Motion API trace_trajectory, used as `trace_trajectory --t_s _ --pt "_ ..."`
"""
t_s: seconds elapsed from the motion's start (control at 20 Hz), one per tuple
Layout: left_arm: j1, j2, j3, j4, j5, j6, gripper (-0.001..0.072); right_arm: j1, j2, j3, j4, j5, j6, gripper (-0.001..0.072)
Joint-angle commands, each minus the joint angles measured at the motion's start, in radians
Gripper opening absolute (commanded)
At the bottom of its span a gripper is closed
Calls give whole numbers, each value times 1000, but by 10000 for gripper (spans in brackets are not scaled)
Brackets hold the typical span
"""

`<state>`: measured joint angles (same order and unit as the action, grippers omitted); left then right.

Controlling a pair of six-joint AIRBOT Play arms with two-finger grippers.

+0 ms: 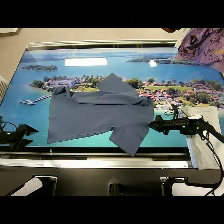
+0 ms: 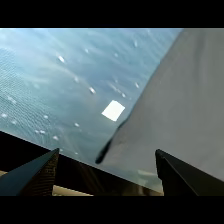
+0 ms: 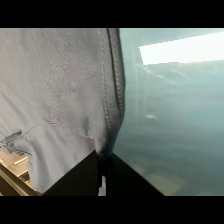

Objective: Fold the clothes and pants, and hang the long-sleeved shirts on hangers.

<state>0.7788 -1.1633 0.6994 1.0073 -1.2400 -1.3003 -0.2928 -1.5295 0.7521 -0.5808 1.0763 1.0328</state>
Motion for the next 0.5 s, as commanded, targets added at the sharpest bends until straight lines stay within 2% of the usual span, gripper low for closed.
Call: trace_trajectory --t_s 0.0,0.45 --pt "40 2 -99 -114 0 142 718 1 28 1 8 34 3 30" --pt "-82 -63 -125 -114 56 149 718 2 50 1 20 53 12 31"
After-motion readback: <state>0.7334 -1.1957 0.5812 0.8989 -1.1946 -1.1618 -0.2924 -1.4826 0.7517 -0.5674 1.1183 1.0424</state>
